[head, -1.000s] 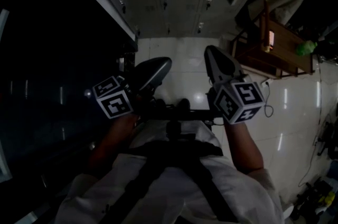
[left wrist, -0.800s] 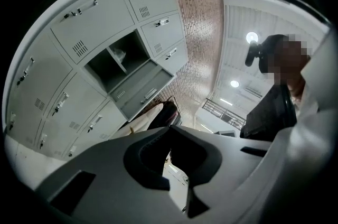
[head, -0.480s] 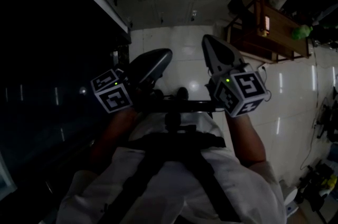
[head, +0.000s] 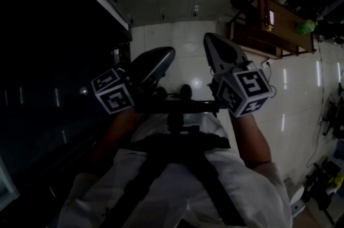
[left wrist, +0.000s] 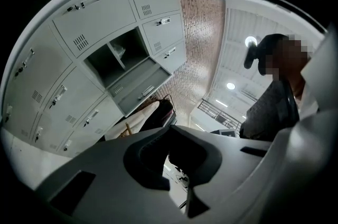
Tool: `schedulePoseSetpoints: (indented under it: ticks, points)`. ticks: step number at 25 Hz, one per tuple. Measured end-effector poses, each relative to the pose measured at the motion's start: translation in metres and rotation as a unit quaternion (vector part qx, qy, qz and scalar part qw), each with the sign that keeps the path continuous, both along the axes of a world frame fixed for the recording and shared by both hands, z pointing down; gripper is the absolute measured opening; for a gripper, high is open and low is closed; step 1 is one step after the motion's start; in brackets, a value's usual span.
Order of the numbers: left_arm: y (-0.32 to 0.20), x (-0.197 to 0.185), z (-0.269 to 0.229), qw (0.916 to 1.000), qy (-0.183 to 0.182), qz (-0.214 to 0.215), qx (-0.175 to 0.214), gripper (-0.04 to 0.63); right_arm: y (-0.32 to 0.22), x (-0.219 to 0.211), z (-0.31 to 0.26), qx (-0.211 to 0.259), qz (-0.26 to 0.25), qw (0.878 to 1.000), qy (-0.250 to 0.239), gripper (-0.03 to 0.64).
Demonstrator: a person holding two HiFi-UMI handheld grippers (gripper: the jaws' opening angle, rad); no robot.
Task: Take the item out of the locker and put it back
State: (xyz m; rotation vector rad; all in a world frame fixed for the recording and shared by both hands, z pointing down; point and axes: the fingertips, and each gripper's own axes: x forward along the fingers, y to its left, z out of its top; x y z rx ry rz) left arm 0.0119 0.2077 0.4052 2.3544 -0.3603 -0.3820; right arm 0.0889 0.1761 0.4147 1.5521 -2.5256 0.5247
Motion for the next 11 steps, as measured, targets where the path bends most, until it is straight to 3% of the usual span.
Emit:
schedulePoseSetpoints:
  ticks: [11]
  points:
    - [0.0083, -0.0089, -0.0027, 1.0000, 0.002, 0.004, 0.001, 0.000, 0.0084, -0.0102, -0.0024, 0.000, 0.000, 1.000, 0.004, 0.000]
